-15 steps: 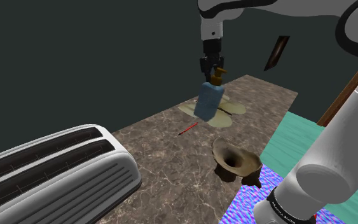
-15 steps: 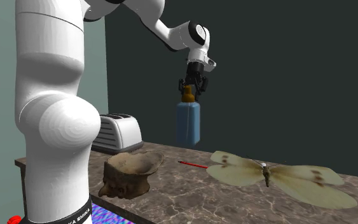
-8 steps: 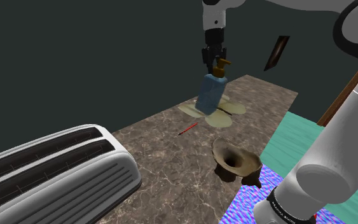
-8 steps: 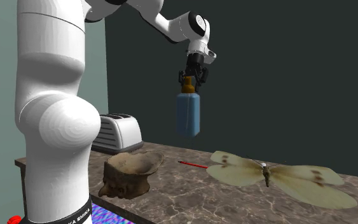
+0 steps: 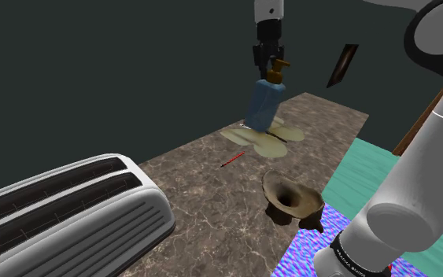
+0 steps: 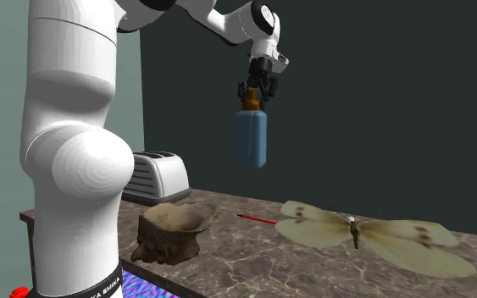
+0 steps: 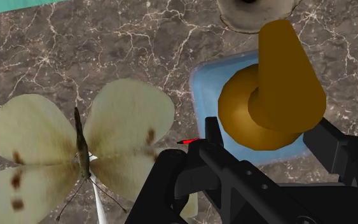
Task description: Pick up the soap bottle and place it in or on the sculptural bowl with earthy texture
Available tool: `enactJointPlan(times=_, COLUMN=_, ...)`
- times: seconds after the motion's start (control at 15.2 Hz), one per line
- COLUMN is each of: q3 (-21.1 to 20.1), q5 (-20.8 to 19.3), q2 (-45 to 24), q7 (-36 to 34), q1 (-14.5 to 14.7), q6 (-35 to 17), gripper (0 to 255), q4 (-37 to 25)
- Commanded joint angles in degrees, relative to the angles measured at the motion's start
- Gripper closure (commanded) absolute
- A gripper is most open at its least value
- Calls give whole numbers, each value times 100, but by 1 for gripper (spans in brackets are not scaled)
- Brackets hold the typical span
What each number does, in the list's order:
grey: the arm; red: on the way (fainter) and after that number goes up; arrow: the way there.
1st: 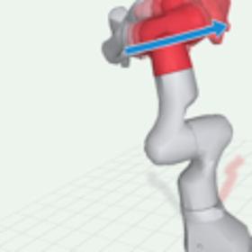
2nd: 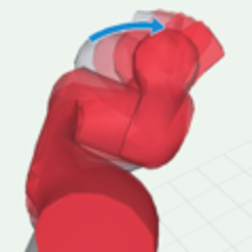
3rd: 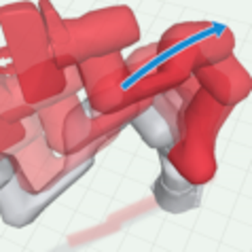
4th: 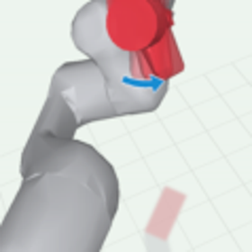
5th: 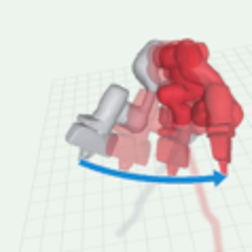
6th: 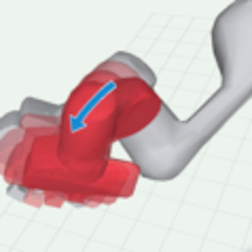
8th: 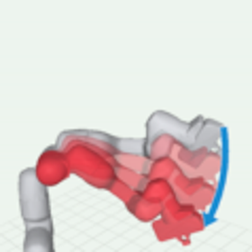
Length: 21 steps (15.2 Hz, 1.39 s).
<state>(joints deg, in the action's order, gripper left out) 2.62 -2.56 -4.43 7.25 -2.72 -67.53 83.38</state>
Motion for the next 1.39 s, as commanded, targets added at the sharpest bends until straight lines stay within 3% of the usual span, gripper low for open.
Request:
enactJointPlan(times=0.0, q3=-19, q5=4, q2=216, q7=-42, q1=24, q6=78, gripper=255, q4=141)
enactJointPlan(times=0.66, q3=-242, q5=133, q2=2254, q7=-459, q1=193, q6=461, gripper=255, q4=1807)
enactJointPlan(times=1.32, q3=-539, q5=461, q2=3866, q7=-912, q1=301, q6=1320, gripper=255, q4=2560)
